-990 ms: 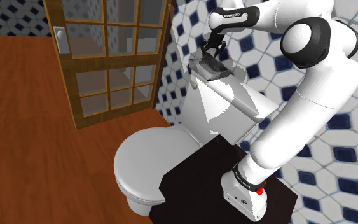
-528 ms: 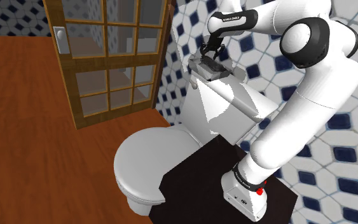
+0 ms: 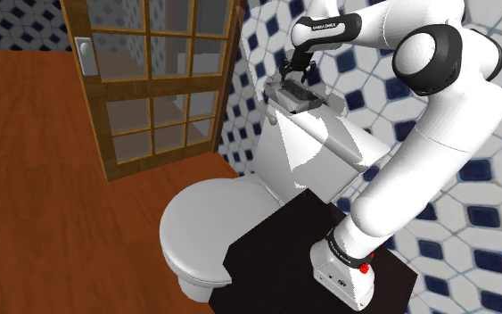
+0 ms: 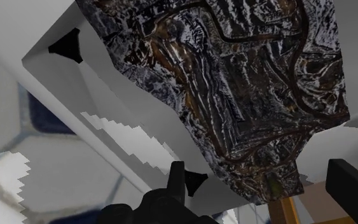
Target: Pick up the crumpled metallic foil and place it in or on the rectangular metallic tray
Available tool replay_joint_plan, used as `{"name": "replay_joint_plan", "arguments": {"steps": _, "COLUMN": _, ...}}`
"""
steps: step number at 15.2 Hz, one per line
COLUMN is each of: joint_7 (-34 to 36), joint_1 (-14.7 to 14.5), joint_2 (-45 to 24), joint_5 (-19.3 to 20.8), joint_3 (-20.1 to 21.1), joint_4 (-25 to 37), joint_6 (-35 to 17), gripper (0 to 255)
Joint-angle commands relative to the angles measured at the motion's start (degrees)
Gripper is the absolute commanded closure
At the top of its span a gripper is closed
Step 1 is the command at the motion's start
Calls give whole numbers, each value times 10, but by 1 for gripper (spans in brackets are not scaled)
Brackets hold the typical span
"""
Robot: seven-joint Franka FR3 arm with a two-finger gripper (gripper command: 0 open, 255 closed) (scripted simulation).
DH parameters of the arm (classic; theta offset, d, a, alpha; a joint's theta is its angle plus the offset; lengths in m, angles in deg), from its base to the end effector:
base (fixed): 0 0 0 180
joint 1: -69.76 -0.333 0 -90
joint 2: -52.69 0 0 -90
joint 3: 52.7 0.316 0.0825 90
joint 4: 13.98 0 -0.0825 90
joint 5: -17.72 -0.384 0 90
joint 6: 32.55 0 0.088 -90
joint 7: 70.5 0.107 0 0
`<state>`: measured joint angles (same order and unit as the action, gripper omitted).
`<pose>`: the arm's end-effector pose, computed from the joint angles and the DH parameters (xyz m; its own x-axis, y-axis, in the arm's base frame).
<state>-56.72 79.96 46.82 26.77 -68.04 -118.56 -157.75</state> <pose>0.5547 -0.2654 0.5037 0.7967 -0.5339 0.2832 -0.5800 -0.8071 0.1100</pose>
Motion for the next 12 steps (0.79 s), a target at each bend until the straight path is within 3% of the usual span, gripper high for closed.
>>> {"name": "replay_joint_plan", "arguments": {"steps": 1, "joint_7": 1, "joint_1": -2, "joint_2": 9, "joint_5": 2, "joint_3": 1, "joint_4": 7, "joint_6": 16, "gripper": 0}}
{"name": "replay_joint_plan", "arguments": {"steps": 4, "joint_7": 4, "joint_1": -8, "joint_2": 32, "joint_5": 7, "joint_3": 5, "joint_4": 31, "joint_6": 63, "gripper": 0}}
{"name": "replay_joint_plan", "arguments": {"steps": 12, "joint_7": 4, "joint_1": -8, "joint_2": 32, "joint_5": 7, "joint_3": 5, "joint_4": 31, "joint_6": 63, "gripper": 0}}
